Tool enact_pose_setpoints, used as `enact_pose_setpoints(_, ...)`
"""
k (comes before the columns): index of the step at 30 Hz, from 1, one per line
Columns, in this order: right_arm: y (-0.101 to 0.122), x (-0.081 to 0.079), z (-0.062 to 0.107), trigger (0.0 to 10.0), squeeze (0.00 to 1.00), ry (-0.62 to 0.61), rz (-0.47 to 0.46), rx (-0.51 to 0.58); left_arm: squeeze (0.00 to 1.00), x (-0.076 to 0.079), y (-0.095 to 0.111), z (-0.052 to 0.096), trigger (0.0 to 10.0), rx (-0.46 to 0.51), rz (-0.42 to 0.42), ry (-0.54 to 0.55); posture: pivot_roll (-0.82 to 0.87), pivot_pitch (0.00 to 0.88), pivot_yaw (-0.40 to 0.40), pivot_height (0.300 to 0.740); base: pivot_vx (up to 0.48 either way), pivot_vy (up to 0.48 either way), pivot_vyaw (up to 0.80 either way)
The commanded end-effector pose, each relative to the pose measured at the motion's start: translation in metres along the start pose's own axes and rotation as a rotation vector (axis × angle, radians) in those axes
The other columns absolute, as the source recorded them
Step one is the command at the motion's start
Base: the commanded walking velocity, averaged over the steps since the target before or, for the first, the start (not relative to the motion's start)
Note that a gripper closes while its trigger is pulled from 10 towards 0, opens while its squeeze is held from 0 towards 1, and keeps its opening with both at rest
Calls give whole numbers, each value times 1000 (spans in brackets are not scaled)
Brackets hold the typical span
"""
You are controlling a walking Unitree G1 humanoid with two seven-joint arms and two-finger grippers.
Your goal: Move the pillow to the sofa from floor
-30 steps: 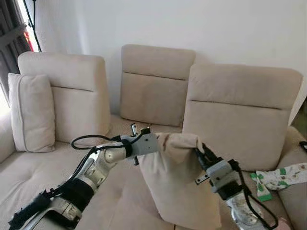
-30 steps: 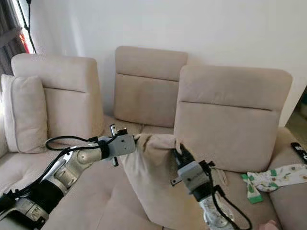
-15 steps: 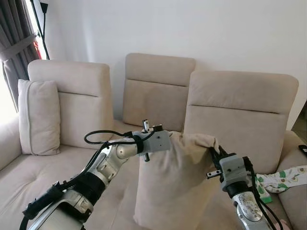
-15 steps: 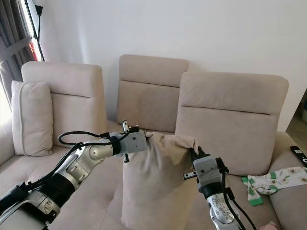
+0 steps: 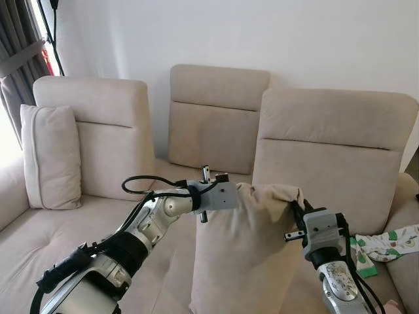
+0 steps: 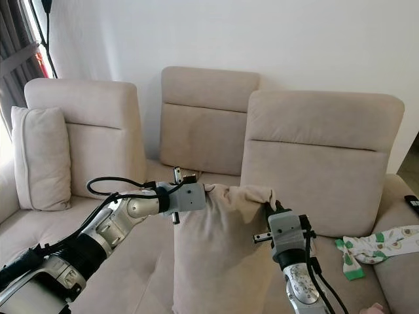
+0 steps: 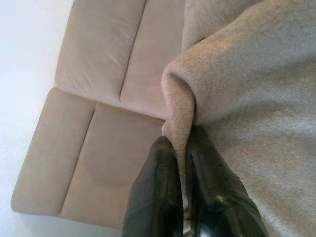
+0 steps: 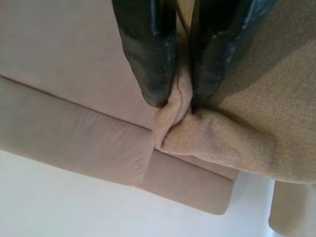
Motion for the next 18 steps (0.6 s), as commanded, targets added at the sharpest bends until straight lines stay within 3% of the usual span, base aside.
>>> enact_pose_setpoints(1,12,-1,-6,10000,0,2,-11,40,0,-2,23,-5,10000,72,-80,-19,-68,0,48,740,0,0,0)
enact_pose_setpoints(2,11,-1,-6,10000,1000,1,-13,37,0,-2,25,-7,10000,75,-87,-21,-71,0,51,740,0,0,0)
enact_pose_setpoints(3,11,-1,-6,10000,1000,-1,-14,35,0,-2,26,-9,10000,77,-90,-22,-71,0,51,740,0,0,0)
enact_pose_setpoints(4,10,-1,-6,10000,1000,-2,-13,32,369,-2,28,-10,10000,86,-83,-21,-73,0,51,740,0,0,0)
enact_pose_setpoints(5,10,-1,-6,10000,1000,-4,-12,28,918,-1,30,-11,10000,97,-68,-21,-73,0,51,740,0,0,0)
enact_pose_setpoints(6,9,-1,-6,10000,1000,-6,-11,25,918,-1,31,-11,10000,104,-58,-21,-73,0,51,740,0,0,0)
enact_pose_setpoints(7,9,-1,-5,10000,1000,-7,-10,23,1000,0,32,-11,10000,113,-47,-25,-73,0,51,740,0,0,0)
enact_pose_setpoints(12,7,2,-6,10000,1000,-20,7,7,1000,-2,38,-13,10000,135,-65,16,-75,0,48,740,0,0,0)
enact_pose_setpoints(13,5,3,-6,10000,1000,-26,18,-3,0,-4,39,-13,10000,142,-59,29,-73,0,47,740,0,0,0)
enact_pose_setpoints(14,5,3,-6,10000,1000,-26,18,-3,0,-4,39,-13,10000,142,-59,29,-73,0,47,740,0,0,0)
enact_pose_setpoints(15,4,4,-6,10000,859,-31,26,-11,0,-7,41,-13,10000,149,-56,46,-73,0,47,740,0,0,0)
enact_pose_setpoints(16,3,5,-6,10000,0,-35,34,-16,0,-10,43,-13,10000,157,-52,71,-72,0,47,740,0,0,0)
enact_pose_setpoints(18,2,5,-7,10000,0,-38,40,-20,0,-14,44,-13,10000,164,-49,95,-71,0,47,740,0,0,0)
Point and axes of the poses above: a point about 5 cm out from each wrist's last joint towards the gripper, its own z axis pointing back from the gripper into the wrist, its own y axis along the axis of the wrist's last joint, x = y × z, the point moved 5 cm from there along -z, pointing out of the wrist towards the gripper, and after that the axes turned 10 degrees about z, right-handed, at the moved point
